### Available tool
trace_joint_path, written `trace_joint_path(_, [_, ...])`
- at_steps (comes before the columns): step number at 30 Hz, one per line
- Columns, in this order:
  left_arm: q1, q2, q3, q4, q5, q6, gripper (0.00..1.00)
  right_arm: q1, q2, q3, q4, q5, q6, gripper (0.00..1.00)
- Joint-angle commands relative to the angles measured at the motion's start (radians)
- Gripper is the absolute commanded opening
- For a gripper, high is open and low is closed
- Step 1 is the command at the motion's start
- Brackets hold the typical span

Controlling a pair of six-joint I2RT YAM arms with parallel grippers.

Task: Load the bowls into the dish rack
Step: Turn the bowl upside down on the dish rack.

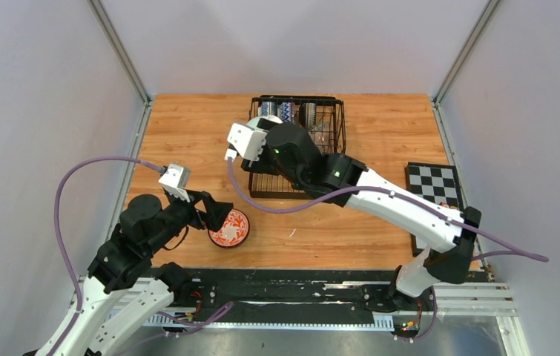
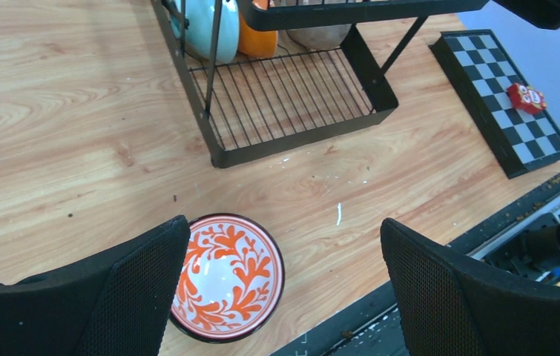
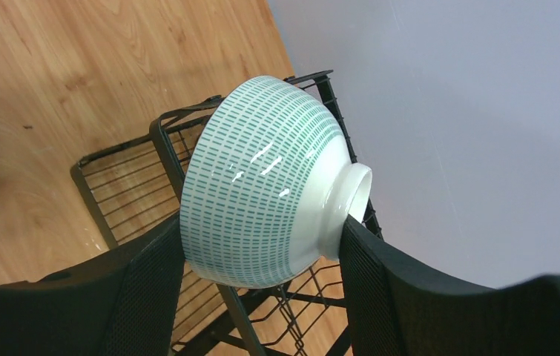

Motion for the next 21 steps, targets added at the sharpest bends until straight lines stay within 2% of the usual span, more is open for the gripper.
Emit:
trace_joint_path(1, [-0.005, -0.028, -0.027, -0.014, -0.047, 0.044, 1.0, -0.017, 0.085, 0.101, -0.144, 0.08, -0.13, 0.03])
trace_joint_path(12, [-0.004, -0.067, -0.053, -0.003, -0.033, 0.053, 1.0, -0.02, 0.188, 0.232, -0.339, 0.085, -0.156, 0.02])
trace_joint_path(21, [-0.005, -0.072, -0.058, 0.0, -0.028, 0.053, 1.0, -0.023, 0.254, 0.281, -0.408, 0.086, -0.171, 0.03])
